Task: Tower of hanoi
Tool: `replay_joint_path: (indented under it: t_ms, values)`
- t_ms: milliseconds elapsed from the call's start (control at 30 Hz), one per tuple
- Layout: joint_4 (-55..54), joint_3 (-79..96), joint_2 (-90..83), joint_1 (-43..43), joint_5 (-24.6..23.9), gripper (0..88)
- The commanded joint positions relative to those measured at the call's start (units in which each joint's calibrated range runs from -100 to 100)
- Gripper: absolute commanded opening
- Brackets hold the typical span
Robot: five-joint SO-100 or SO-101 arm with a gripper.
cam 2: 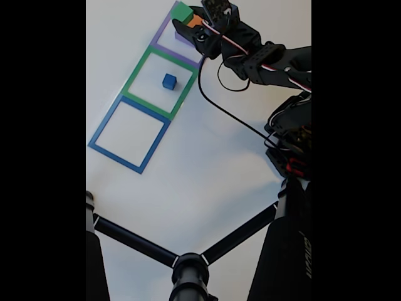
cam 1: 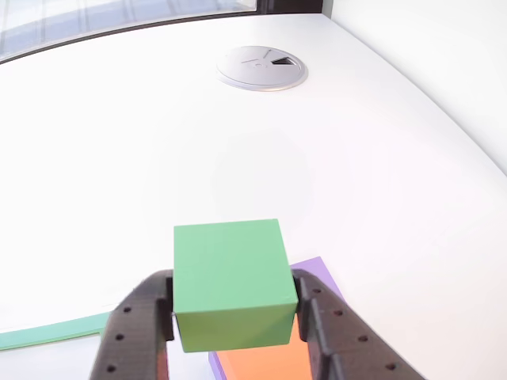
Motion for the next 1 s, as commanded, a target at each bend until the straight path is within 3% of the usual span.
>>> replay_joint_path:
  t_ms: [0,233,433,600,967]
  values:
    - [24.24,-7.97,-15.15,-0.53,0.0,7.4]
    - [69.27,-31.06,-27.26,-1.68,0.0,6.7]
    - [94.04,-50.51,-28.87,-7.15,0.0,6.6]
    - [99.87,-54.6,-30.65,-14.43,0.0,6.6]
    - [101.49,-55.51,-34.6,-29.87,0.0,6.4]
